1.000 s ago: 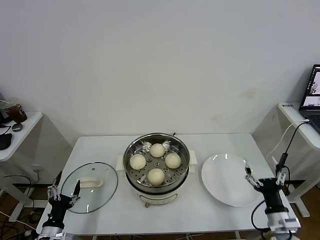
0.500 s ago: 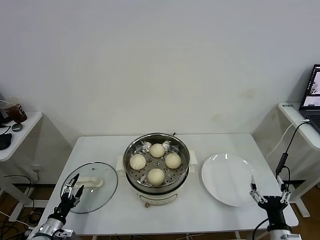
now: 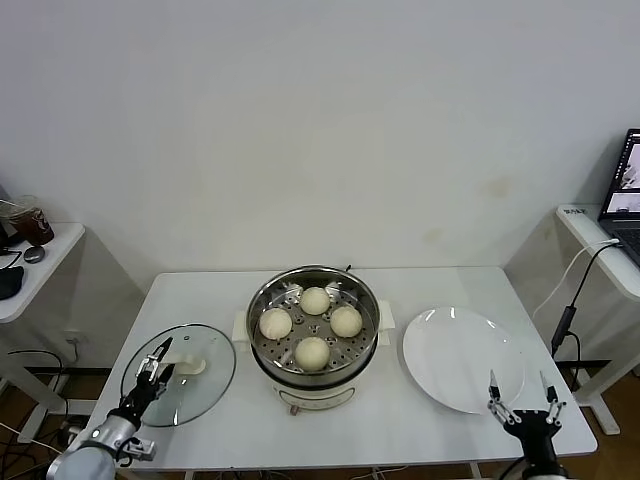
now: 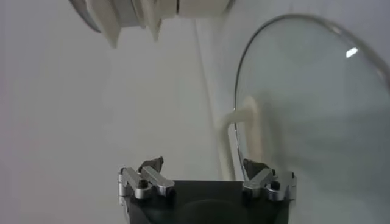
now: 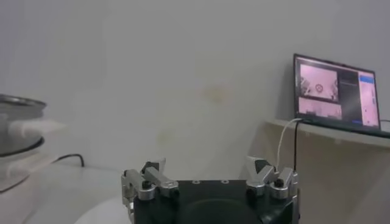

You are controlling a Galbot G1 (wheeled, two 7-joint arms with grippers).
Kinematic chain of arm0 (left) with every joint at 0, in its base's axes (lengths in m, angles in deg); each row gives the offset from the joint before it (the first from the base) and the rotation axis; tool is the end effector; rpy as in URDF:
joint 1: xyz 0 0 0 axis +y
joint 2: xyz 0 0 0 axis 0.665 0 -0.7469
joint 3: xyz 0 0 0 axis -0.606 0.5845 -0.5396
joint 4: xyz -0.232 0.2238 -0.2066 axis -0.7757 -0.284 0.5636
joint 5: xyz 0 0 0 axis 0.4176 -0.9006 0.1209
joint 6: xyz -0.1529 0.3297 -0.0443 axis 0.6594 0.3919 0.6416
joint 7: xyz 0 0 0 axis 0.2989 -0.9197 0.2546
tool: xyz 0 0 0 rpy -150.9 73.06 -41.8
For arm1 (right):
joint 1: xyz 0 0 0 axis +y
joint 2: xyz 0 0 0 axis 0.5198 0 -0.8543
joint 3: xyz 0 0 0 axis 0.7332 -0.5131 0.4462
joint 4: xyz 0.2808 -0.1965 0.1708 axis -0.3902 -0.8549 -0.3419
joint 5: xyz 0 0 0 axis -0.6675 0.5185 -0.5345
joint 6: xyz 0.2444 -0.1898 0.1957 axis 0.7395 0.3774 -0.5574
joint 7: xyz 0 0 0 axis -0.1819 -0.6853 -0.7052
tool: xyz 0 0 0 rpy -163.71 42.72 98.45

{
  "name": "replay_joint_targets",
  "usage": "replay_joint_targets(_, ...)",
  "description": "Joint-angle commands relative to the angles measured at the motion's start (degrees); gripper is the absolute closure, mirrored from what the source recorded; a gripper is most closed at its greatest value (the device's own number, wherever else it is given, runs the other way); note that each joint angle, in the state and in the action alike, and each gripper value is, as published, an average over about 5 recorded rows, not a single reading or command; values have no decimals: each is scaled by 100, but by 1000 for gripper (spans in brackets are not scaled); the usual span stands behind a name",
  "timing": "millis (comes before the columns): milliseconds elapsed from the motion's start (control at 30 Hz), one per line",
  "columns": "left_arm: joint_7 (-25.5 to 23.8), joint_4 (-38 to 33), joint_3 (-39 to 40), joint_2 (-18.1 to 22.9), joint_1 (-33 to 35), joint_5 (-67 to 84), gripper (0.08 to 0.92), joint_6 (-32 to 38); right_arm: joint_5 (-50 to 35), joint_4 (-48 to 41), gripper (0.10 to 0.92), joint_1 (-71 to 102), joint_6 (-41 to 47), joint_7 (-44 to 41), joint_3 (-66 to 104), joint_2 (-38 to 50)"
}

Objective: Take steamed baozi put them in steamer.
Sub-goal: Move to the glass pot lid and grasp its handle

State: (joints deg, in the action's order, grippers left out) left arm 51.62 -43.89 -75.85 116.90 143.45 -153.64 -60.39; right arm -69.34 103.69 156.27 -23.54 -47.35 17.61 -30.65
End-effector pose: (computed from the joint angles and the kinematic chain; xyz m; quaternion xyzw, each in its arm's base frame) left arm 0.2646 0.2506 -0.4631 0.1129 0.6347 0.7638 0.0313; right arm 0.1127 -0.1339 -0.3925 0.0621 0.9948 -0.0807 0.0017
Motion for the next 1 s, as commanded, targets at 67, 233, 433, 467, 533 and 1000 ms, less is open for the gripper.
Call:
replay_joint_targets(67,-68,802,270,-28,-761,-165,207,-8,121,-32,203,56,107,-38,-132,-54)
replay_joint_targets(233,-145,816,262,-15,-761,-68,337,-16,142,-84,203,46,114,-57,-135,-49)
replay_joint_targets(433,-145,785,274,-32,-678,212,510,-102,165,-88,203,55,128,-66,-197,-46)
replay_joint_targets(467,-95,779,299,-41,-659,236,545,-175,173,-90,203,59,135,-70,-220,-44)
replay_joint_targets(533,61,758,364,-66,-609,275,597,-412,181,-96,203,70,158,-77,-275,-36)
replay_joint_targets(1000,244,-1640,143,-510,962,1693,821,-1520,543,-89,203,248,135,-44,-697,39)
